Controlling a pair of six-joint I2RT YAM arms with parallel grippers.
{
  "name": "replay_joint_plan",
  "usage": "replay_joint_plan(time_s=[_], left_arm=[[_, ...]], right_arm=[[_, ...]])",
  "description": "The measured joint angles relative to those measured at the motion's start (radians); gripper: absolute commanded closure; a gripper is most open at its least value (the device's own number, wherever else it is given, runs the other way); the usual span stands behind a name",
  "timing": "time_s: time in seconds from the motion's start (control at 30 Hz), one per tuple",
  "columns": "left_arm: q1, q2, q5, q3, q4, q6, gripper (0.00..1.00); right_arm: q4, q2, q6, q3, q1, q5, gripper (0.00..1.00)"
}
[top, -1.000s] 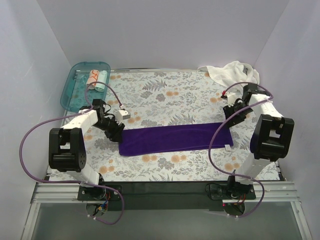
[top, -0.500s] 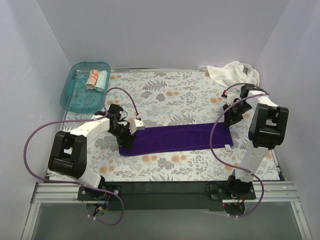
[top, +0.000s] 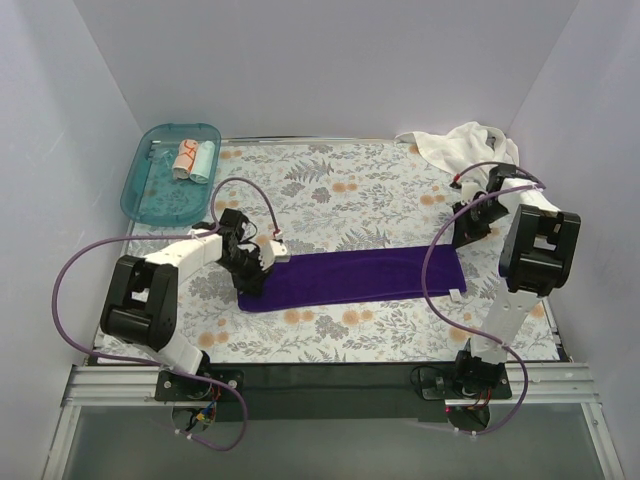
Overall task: Roll the towels
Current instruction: Fold the towel
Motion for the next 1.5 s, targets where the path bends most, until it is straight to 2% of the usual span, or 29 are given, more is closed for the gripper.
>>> replay_joint_plan(time_s=[0.07,0.13,0.23,0.4,0.47,0.6,0.77,0.97,1.17,1.5], left_arm=[[-0.005,0.005,0.000,0.055,-0.024,0.002,0.75],[-0.019,0.005,0.011,0.143,-0.036,-0.005,0.74],[-0.088,0.007,0.025,0.282,-0.015,-0.024,0.74],[-0.179,0.086,0.077,0.374,0.023,-0.101,0.76],[-0.179,0.155,0.082,0.377,0.037,-0.138,0.76],[-0.168,0.249,0.079,0.344,0.044,-0.203,0.75],[-0.155,0.255,0.077,0.333,0.033,-0.253,0.73],[-0.099,0.256,0.094,0.333,0.000,-0.274,0.72],[-0.037,0.273,0.094,0.334,-0.019,-0.278,0.71],[-0.036,0.304,0.093,0.334,-0.016,-0.293,0.71]], right_arm=[[-0.005,-0.017,-0.004,-0.005,0.000,-0.033,0.84],[-0.008,-0.063,-0.006,-0.023,0.000,-0.070,0.84],[-0.020,-0.145,-0.013,-0.047,0.001,-0.124,0.85],[-0.048,-0.248,-0.069,-0.135,0.022,-0.179,0.86],[-0.056,-0.288,-0.103,-0.197,0.051,-0.173,0.86],[-0.052,-0.399,-0.158,-0.340,0.183,-0.117,0.86],[-0.003,-0.512,-0.177,-0.456,0.367,-0.013,0.86],[0.082,-0.522,-0.163,-0.535,0.501,0.101,0.81],[0.126,-0.512,-0.145,-0.557,0.570,0.157,0.76],[0.195,-0.441,-0.121,-0.557,0.590,0.214,0.75]])
